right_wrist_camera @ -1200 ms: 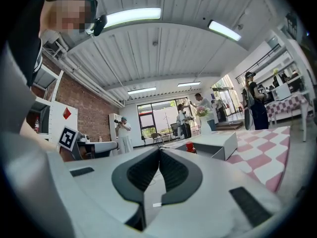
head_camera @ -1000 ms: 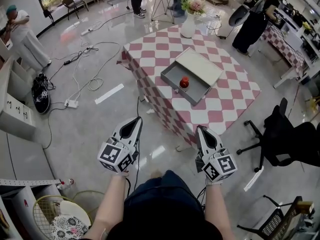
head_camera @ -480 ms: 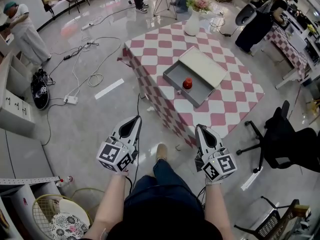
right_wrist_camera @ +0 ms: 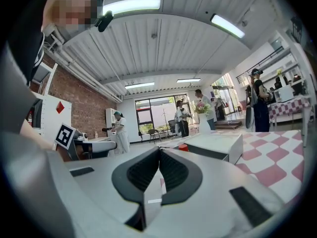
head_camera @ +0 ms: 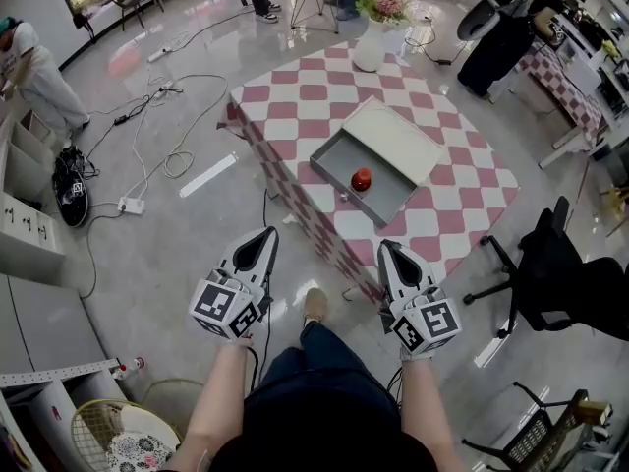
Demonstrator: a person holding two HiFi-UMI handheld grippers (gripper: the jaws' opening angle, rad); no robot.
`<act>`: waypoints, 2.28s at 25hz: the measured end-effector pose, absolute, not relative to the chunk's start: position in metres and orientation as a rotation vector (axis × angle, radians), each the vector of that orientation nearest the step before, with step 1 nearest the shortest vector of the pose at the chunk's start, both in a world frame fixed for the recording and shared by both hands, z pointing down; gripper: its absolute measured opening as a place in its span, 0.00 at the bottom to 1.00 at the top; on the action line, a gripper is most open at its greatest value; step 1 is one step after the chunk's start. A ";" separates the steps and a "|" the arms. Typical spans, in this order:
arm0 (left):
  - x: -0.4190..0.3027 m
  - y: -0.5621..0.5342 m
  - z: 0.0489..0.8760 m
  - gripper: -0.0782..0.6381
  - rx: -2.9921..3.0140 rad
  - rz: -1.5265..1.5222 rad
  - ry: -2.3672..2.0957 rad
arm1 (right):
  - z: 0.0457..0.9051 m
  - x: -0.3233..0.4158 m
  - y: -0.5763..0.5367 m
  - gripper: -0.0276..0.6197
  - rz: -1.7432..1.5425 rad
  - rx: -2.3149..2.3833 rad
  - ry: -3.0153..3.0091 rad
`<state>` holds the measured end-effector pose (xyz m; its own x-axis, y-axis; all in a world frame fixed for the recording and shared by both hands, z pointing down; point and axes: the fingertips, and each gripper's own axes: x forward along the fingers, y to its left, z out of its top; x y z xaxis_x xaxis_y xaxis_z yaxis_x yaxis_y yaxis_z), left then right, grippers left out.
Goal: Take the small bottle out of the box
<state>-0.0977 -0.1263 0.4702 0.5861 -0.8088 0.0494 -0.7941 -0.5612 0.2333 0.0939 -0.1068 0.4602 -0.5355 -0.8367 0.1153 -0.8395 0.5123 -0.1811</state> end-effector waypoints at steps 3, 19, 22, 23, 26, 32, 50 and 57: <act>-0.088 -0.141 0.473 0.11 2.600 -0.083 -1.295 | 0.462 0.098 -0.122 0.05 0.336 1.521 -2.702; -0.069 -0.215 0.494 0.11 2.601 -0.026 -1.207 | 0.481 0.093 -0.206 0.05 0.263 1.481 -2.605; -0.068 -0.227 0.497 0.11 2.597 -0.017 -1.203 | 0.486 0.090 -0.217 0.10 0.246 1.454 -2.587; -0.067 -0.231 0.498 0.11 2.597 -0.016 -1.202 | 0.487 0.089 -0.221 0.11 0.237 1.443 -2.579; -0.066 -0.243 0.500 0.11 2.596 -0.013 -1.198 | 0.492 0.088 -0.232 0.17 0.215 1.417 -2.550; -0.056 -0.265 0.506 0.11 2.598 -0.015 -1.163 | 0.504 0.085 -0.254 0.27 0.223 1.370 -2.508; -0.038 -0.293 0.518 0.11 2.597 -0.005 -1.120 | 0.527 0.074 -0.283 0.32 0.223 1.245 -2.431; -0.038 -0.293 0.516 0.11 2.586 -0.017 -1.140 | 0.536 0.071 -0.284 0.32 0.241 1.215 -2.408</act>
